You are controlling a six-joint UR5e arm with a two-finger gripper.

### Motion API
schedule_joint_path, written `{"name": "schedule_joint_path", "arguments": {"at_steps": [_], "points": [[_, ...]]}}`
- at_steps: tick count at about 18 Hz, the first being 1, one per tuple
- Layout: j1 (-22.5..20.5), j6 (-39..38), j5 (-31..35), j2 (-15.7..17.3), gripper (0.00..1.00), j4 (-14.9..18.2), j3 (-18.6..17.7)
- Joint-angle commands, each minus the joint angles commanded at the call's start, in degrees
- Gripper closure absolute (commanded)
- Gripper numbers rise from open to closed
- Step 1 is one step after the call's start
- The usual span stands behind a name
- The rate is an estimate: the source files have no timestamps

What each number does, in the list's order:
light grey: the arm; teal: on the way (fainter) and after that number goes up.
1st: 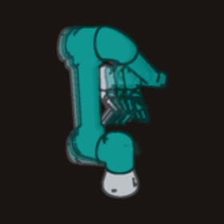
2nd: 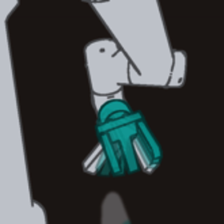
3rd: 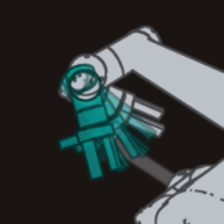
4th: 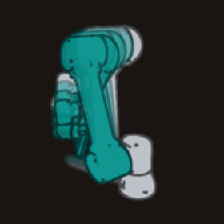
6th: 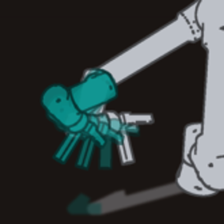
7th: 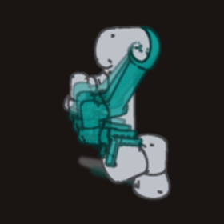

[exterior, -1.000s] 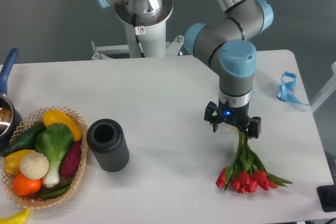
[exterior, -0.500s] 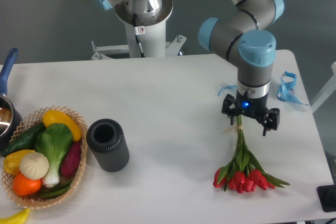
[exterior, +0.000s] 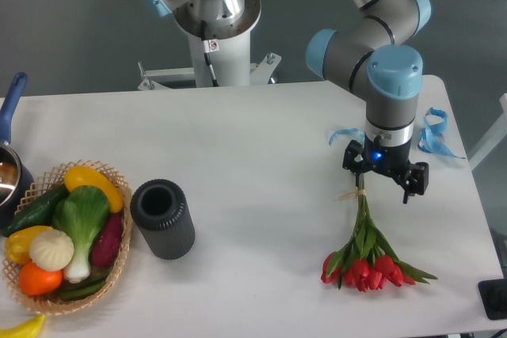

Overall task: Place the flowers on the table
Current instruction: 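Raise the open gripper up away from the tulips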

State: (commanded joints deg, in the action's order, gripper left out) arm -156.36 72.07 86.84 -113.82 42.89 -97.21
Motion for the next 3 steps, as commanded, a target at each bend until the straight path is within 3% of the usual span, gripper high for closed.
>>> {"name": "schedule_joint_path", "arguments": {"at_steps": [3], "points": [[0.0,0.0,0.0,0.0,0.00,0.0,0.0]]}}
